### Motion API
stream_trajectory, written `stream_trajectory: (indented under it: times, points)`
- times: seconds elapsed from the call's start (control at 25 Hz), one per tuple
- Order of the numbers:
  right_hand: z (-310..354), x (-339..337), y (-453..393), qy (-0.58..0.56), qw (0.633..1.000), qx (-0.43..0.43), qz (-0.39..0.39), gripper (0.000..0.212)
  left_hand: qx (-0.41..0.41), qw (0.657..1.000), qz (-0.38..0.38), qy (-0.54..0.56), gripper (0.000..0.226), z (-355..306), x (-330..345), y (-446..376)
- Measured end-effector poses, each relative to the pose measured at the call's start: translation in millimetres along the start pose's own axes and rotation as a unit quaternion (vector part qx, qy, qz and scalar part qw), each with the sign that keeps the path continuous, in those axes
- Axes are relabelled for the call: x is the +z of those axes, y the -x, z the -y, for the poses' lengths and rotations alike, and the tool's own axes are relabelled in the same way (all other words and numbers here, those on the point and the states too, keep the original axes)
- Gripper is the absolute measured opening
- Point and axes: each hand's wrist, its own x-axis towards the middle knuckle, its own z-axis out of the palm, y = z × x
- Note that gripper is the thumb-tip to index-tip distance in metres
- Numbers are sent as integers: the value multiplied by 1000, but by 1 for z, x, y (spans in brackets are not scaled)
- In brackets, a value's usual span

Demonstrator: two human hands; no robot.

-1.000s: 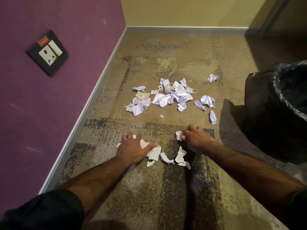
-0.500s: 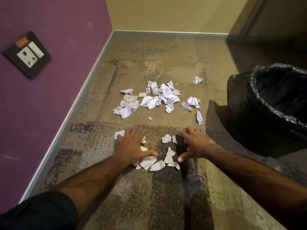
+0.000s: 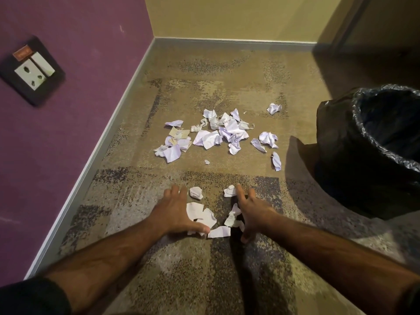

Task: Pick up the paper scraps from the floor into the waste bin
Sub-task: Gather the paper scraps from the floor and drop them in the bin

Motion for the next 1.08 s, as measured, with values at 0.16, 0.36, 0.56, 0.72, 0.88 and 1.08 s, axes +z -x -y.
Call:
stream_trajectory:
  times: [0.16, 0.36, 0.56, 0.72, 0.88, 1.08]
  points:
    - [11, -5, -11, -33, 999, -16, -13, 163, 31, 999, 40, 5, 170, -16, 12, 2]
    - [18, -13, -19, 5, 998, -29, -47, 126, 28, 999, 21, 15, 171, -31, 10, -6]
    - [24, -14, -20, -30, 994, -76, -70, 88, 52, 998, -16, 35, 146, -47, 12, -8]
    - [22, -16, -19, -57, 990, -117, -49, 72, 89, 989, -58, 104, 100, -54, 17, -10]
    - [12, -31, -18, -81, 985, -135, 65, 84, 129, 980, -84, 124, 71, -61, 17, -14]
    - [14, -40, -12, -26, 986, -113, 119, 117, 160, 973, -91, 141, 49, -64, 16, -18]
